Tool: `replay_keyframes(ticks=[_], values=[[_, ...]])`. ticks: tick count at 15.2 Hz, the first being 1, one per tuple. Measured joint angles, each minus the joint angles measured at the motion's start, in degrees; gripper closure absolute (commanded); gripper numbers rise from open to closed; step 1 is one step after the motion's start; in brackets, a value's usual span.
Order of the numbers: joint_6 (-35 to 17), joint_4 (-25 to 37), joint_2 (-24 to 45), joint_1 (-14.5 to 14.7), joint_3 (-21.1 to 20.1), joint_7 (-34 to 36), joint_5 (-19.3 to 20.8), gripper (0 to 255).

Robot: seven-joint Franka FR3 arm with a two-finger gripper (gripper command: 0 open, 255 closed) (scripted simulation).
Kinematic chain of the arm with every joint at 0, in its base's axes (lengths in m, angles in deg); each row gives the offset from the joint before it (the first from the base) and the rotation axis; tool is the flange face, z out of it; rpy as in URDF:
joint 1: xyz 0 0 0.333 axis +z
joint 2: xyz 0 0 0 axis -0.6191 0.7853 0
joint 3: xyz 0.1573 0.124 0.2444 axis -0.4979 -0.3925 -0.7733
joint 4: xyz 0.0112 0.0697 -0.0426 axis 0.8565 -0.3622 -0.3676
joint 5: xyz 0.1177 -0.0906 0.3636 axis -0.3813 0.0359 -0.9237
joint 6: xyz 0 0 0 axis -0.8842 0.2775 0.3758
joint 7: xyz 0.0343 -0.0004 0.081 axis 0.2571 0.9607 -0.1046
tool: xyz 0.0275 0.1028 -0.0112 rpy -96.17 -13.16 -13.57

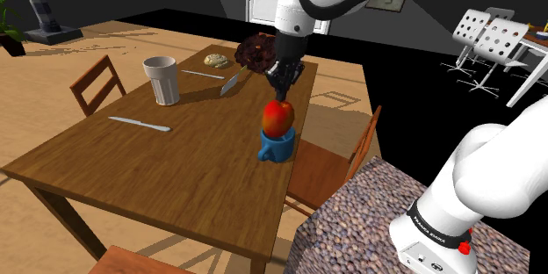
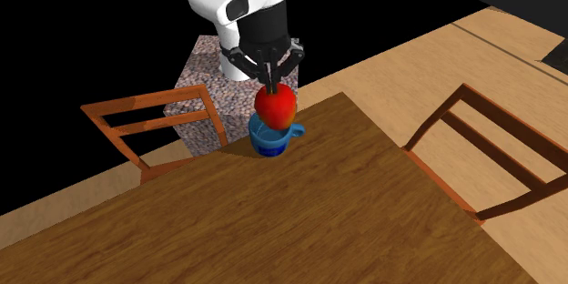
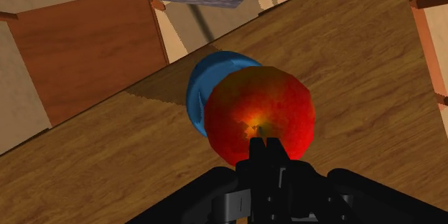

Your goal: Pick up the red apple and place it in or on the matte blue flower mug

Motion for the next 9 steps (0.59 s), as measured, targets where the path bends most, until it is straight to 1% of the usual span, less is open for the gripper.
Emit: replay_keyframes(ticks=[3,4,9], values=[[-0.1,0.0,0.0,0.0,0.0,0.0,0.0,255],[-0.1,0.0,0.0,0.0,0.0,0.0,0.0,0],[-0.1,0.0,0.0,0.0,0.0,0.0,0.0,0]])
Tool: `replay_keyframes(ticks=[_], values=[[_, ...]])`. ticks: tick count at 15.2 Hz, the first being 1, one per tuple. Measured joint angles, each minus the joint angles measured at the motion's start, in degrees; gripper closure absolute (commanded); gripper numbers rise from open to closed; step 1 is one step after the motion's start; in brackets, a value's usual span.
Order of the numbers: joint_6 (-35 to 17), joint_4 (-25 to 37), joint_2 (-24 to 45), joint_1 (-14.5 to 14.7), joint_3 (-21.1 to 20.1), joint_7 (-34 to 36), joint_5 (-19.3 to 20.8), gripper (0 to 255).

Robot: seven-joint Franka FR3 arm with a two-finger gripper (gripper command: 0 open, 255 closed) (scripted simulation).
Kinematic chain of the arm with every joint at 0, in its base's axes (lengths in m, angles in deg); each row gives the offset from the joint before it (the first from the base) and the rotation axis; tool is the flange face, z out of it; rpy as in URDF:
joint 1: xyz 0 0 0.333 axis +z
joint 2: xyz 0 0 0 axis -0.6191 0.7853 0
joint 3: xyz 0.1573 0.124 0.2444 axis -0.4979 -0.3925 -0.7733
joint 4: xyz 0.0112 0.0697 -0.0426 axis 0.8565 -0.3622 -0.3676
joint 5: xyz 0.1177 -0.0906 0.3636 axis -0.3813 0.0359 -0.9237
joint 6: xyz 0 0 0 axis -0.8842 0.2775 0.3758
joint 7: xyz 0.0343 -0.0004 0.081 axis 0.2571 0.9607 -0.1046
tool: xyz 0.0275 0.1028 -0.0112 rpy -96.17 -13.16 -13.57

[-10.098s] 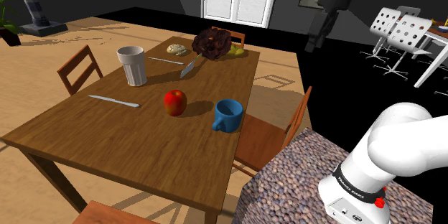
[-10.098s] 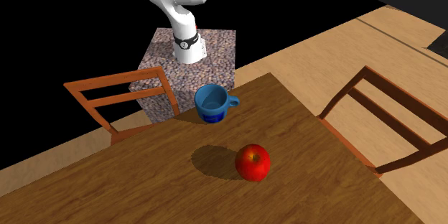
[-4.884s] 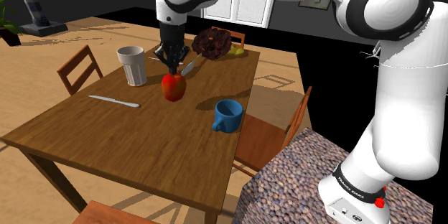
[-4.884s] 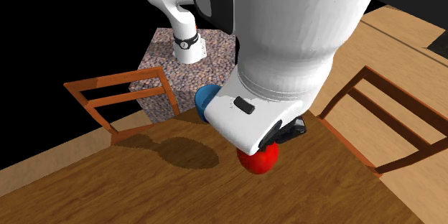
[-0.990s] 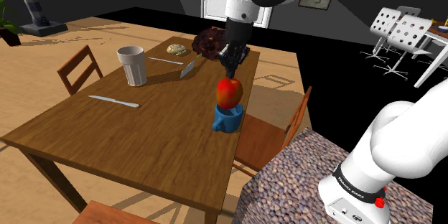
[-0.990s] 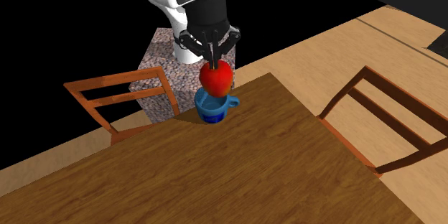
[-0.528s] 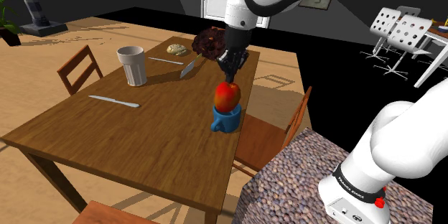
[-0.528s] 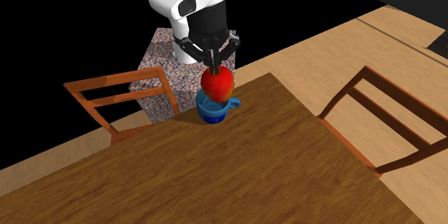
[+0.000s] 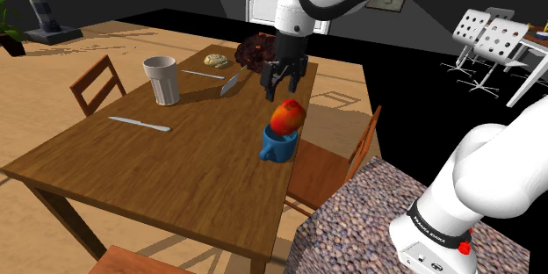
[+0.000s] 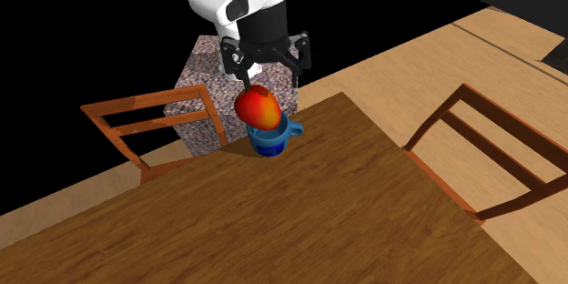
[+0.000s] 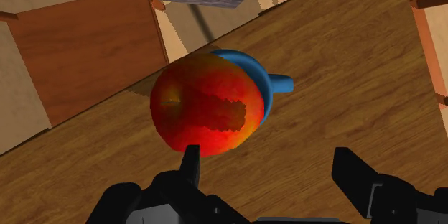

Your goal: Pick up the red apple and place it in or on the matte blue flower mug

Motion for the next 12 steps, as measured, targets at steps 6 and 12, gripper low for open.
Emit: replay_keyframes(ticks=[6,12], values=[[6.4,5.6,-0.8,-0.3,0.7,-0.1,0.2,0],[7.3,6.3,-1.0,-0.3,0.7,0.0,0.2,0]])
